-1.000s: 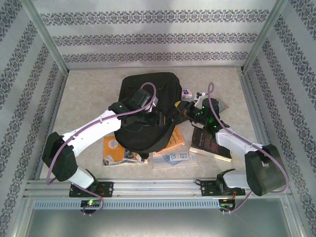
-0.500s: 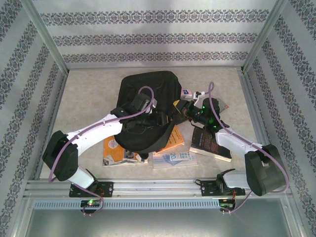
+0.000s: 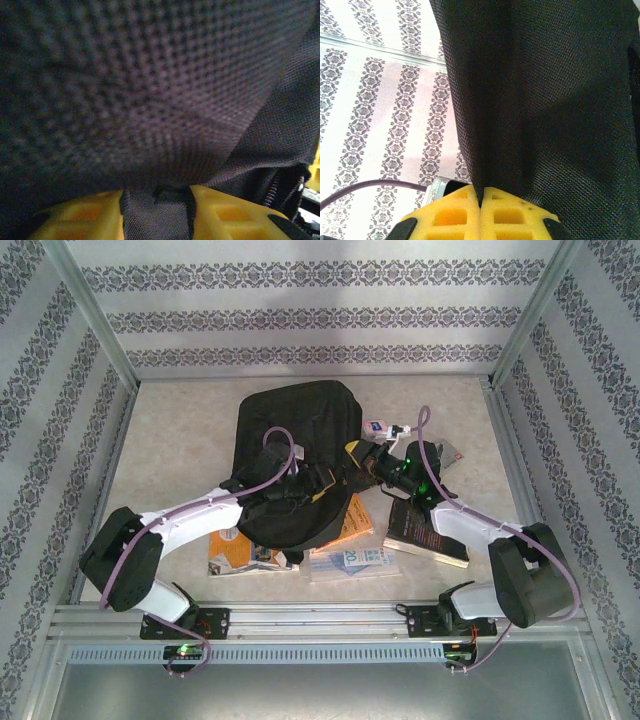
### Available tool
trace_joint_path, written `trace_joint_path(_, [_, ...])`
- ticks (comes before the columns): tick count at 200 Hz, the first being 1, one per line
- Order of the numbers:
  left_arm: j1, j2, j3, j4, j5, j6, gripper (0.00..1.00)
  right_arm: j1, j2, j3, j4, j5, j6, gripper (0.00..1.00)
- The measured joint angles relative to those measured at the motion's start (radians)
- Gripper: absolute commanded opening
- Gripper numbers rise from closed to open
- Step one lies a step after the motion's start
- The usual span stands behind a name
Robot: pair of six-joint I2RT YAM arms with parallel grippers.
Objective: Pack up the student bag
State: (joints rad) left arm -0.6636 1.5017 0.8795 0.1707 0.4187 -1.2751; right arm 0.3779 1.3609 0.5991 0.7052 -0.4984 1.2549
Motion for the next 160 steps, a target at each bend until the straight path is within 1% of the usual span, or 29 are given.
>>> trace_joint_path(25, [0.005, -0.001, -0.021, 0.074, 0.016, -0.029, 0.23, 0.000, 0.001, 0.000, 0.007, 0.000, 0.000, 0.00])
trace_joint_path(44, [0.005, -0.008, -0.029, 0.105, 0.023, -0.039, 0.13, 0.000, 0.002, 0.000, 0.011, 0.000, 0.000, 0.00])
trace_joint_path(62, [0.006, -0.023, -0.035, 0.114, 0.023, -0.037, 0.00, 0.005, 0.002, 0.000, 0.011, 0.000, 0.000, 0.00])
trace_joint_path(120, [0.051, -0.127, -0.073, 0.108, 0.014, -0.006, 0.00, 0.004, -0.006, -0.001, -0.001, -0.001, -0.012, 0.00])
trace_joint_path(160, [0.057, -0.165, -0.101, 0.105, 0.011, 0.015, 0.00, -0.005, -0.024, -0.005, -0.025, -0.001, -0.031, 0.00])
